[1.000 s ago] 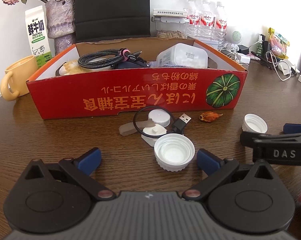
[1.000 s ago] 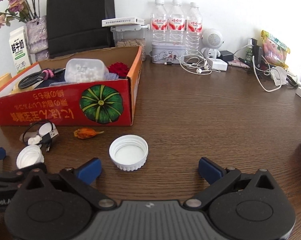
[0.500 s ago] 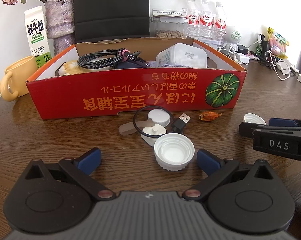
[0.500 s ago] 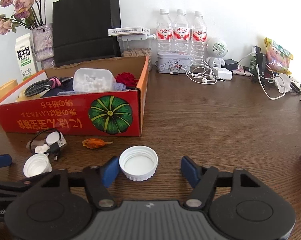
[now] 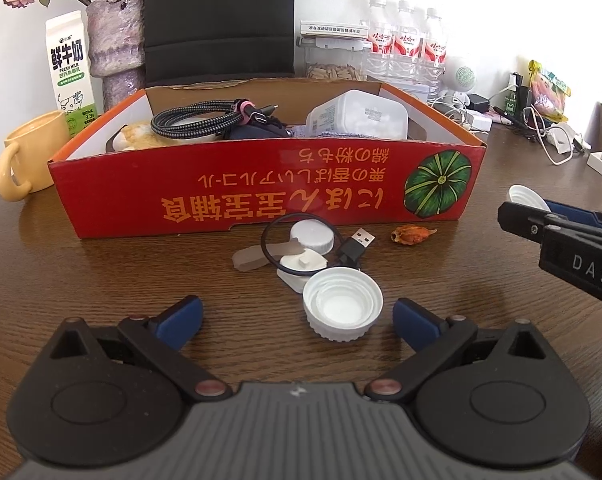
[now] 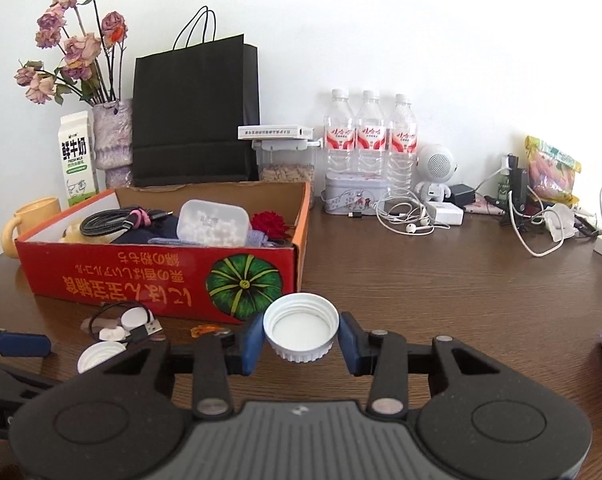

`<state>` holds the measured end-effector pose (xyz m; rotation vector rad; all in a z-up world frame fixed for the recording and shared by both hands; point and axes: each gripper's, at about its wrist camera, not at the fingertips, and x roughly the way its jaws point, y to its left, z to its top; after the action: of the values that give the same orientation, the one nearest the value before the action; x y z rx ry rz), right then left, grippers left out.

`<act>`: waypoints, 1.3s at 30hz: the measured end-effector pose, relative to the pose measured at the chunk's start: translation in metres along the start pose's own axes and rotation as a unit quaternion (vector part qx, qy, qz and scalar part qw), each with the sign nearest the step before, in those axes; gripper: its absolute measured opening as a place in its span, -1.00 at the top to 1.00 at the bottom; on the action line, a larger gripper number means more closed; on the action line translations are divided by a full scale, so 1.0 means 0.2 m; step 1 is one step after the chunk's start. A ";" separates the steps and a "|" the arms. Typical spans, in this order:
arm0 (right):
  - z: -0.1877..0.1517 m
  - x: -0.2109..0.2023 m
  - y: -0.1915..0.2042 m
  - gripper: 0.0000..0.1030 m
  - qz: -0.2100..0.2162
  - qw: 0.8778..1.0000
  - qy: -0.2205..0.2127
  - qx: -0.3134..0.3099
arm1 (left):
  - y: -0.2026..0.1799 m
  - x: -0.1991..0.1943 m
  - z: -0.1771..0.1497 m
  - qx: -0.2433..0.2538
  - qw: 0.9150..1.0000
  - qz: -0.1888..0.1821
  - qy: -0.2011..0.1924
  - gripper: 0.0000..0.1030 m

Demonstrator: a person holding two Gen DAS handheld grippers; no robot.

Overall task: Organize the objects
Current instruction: 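Grasp another white bottle cap with the left gripper while the right gripper holds its cap, then carry both white caps into the box and open both grippers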

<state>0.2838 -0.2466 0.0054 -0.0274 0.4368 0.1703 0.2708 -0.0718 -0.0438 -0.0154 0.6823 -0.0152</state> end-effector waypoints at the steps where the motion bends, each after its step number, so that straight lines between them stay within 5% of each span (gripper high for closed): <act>1: 0.00 0.00 0.00 0.24 0.001 1.000 -0.003 0.001 | 0.00 -0.01 0.00 -0.001 1.000 0.000 -0.004 -0.82; 3: 0.00 -0.01 0.00 0.24 0.002 1.000 -0.005 -0.001 | 0.00 -0.03 -0.01 0.002 1.000 0.000 -0.013 -0.45; 5: 0.00 -0.01 0.00 0.24 0.003 1.000 -0.007 -0.002 | 0.00 -0.06 -0.01 0.005 1.000 -0.006 -0.018 0.21; 13: 0.00 -0.04 0.00 0.24 0.010 1.000 -0.023 -0.003 | 0.00 -0.16 -0.02 0.005 0.998 -0.028 -0.048 0.21; 28: -0.03 -0.13 0.09 0.24 0.017 0.997 -0.066 -0.046 | 0.10 -0.32 -0.10 -0.007 0.993 0.011 -0.122 0.21; 39: 0.08 -0.12 0.27 0.24 0.055 0.993 -0.087 -0.051 | 0.19 -0.37 0.06 -0.012 0.987 0.020 -0.156 0.21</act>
<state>0.2599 -0.1966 0.0313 -0.0878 0.2549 0.3010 0.2204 -0.0319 0.0112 -0.0263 0.3693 0.0326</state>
